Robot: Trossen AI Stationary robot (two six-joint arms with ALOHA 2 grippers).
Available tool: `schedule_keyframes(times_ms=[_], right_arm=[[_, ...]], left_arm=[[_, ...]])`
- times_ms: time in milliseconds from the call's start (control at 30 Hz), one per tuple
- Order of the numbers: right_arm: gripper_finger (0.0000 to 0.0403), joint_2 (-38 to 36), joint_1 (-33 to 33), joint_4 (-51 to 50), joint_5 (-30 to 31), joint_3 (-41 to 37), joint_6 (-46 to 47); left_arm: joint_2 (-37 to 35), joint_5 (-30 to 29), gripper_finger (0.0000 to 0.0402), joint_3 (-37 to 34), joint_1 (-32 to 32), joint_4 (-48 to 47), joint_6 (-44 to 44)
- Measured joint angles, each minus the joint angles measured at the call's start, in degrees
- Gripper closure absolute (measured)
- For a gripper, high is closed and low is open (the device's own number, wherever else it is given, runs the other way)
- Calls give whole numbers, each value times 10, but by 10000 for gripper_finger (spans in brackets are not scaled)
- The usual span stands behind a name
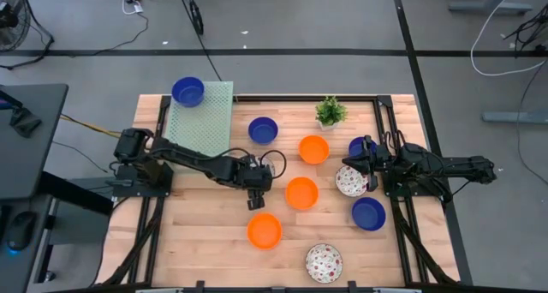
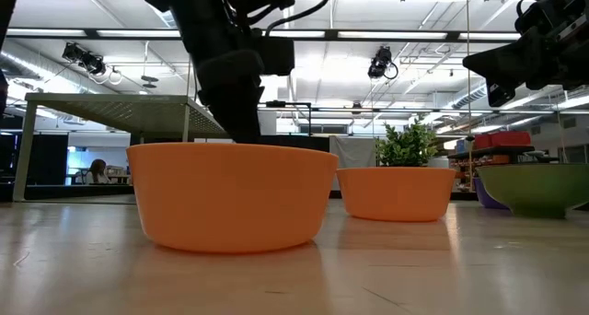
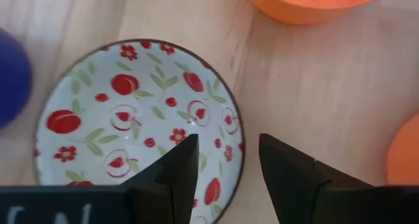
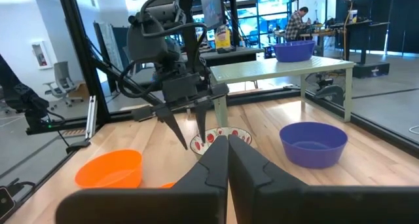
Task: Pick & Place Mini bowls
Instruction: Put the white bowl on the shelf
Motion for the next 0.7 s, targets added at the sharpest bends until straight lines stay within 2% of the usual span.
schedule_keyframes(times_ms=[367, 700], right_arm=[[392, 0, 0, 0, 0, 0, 0], [392, 0, 0, 0, 0, 0, 0]], left_arm=[[17, -3, 244, 1, 0, 14, -3], [19, 6, 326, 0, 0, 21, -3]])
